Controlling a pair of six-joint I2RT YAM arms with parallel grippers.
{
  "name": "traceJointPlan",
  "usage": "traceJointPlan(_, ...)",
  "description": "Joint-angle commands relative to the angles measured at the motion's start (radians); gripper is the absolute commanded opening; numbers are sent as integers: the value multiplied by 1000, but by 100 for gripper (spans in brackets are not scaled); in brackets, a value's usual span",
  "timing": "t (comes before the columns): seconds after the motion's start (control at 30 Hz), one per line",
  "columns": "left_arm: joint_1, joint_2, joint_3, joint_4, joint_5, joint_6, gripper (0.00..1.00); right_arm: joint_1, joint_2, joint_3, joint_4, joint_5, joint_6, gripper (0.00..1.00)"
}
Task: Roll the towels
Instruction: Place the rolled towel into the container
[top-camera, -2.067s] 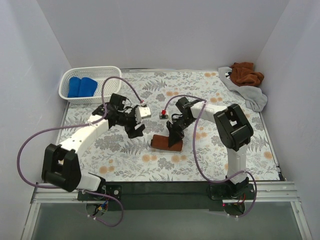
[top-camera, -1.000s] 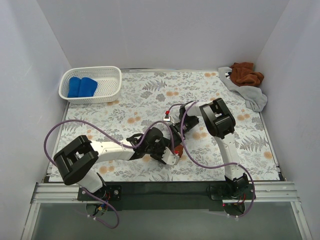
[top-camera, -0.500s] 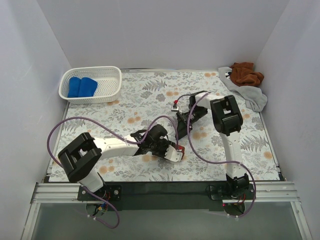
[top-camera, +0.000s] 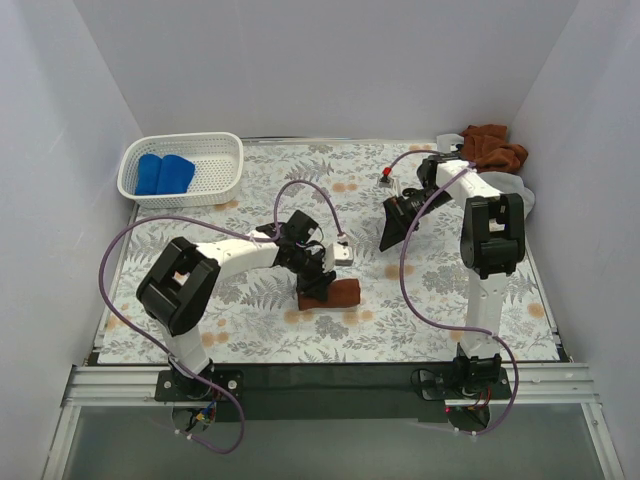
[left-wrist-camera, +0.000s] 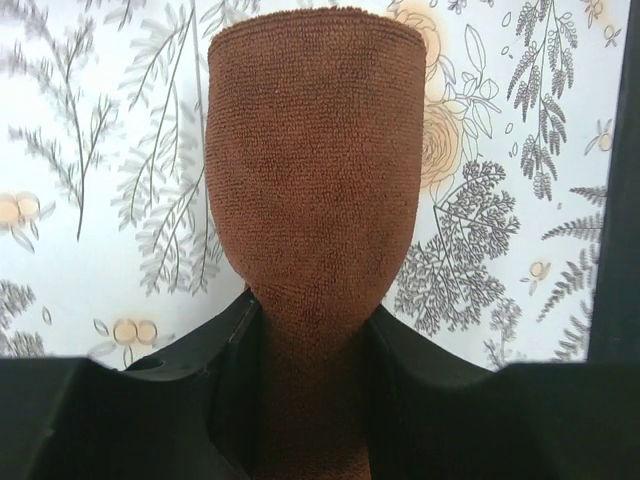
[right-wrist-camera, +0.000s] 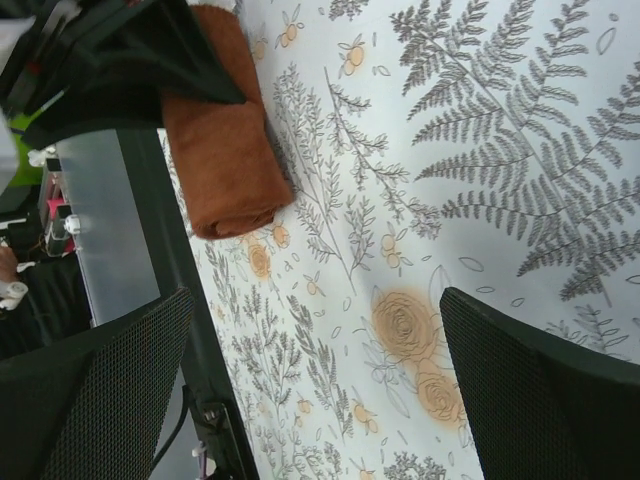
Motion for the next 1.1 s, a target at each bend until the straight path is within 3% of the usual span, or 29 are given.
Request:
traceJointPlan(0.0,66,42,35,-150,43,-113,0,-7,-63,-44,7,17,-3,98)
traceJointPlan(0.3,295,55,308,-271,176,-245,0,-56,-90,-89,4,11,-4,98)
traceJointPlan(0.57,534,124,593,-310,153,-329,0,-75,-109,-107,3,23,4,98)
traceJointPlan(0.73,714,242,894,-287,155,-395,0,-80,-107,-112,3,25,10,98)
traceJointPlan(0.9,792,364,1061,-269,-18,-441,0,-80,-101,-120,3,32,10,98)
traceJointPlan(1.07,830,383,1025,-137,-207,-503,0,-80,-98,-133,3,31,10,98)
